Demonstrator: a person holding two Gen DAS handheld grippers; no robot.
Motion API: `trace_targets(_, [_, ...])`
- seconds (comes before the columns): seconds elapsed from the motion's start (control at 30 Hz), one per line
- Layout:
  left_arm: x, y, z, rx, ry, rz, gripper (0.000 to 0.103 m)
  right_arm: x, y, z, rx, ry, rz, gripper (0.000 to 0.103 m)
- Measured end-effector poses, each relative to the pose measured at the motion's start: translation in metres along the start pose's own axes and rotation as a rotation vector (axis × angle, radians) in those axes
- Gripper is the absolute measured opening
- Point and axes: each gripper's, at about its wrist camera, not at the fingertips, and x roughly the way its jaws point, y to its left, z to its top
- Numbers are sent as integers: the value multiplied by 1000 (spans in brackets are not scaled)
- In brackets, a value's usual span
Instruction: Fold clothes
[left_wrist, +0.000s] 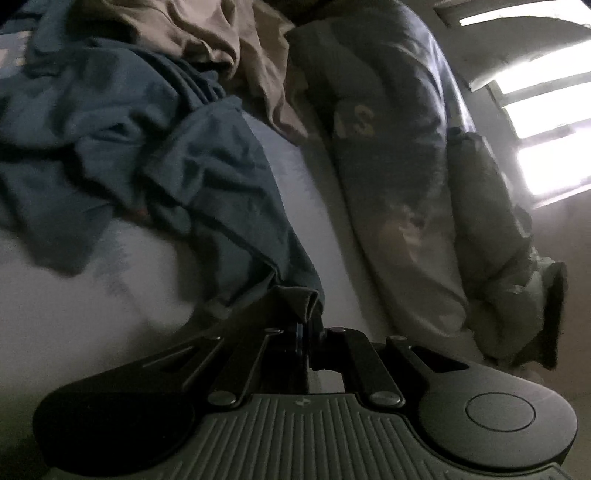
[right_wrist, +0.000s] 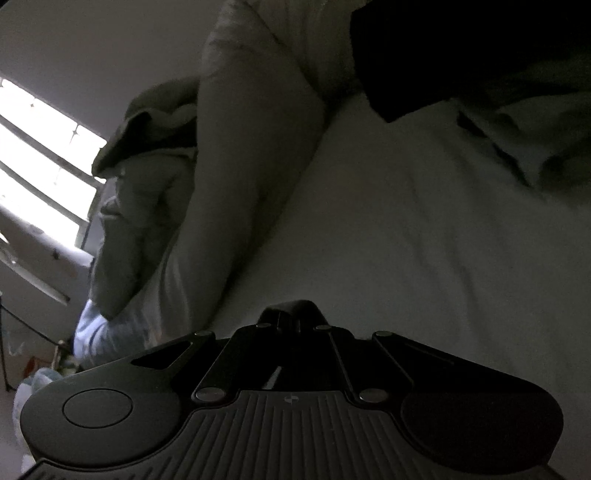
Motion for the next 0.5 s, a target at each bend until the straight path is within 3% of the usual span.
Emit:
trace_targets(0.13, [32, -1, 5, 7, 30, 20, 5, 39, 0, 6, -25, 27, -39, 2])
trace_targets(0.17, [39, 0, 6, 21, 38, 15, 11, 48, -1, 6, -36, 35, -49, 2])
trace_targets(0.4, [61, -1, 15, 101, 33, -73, 15, 99, -9, 9, -70, 87, -97, 2])
trace_targets(0.5, [59, -5, 16, 163, -4, -99, 23, 108, -14, 13, -35, 86, -78, 10])
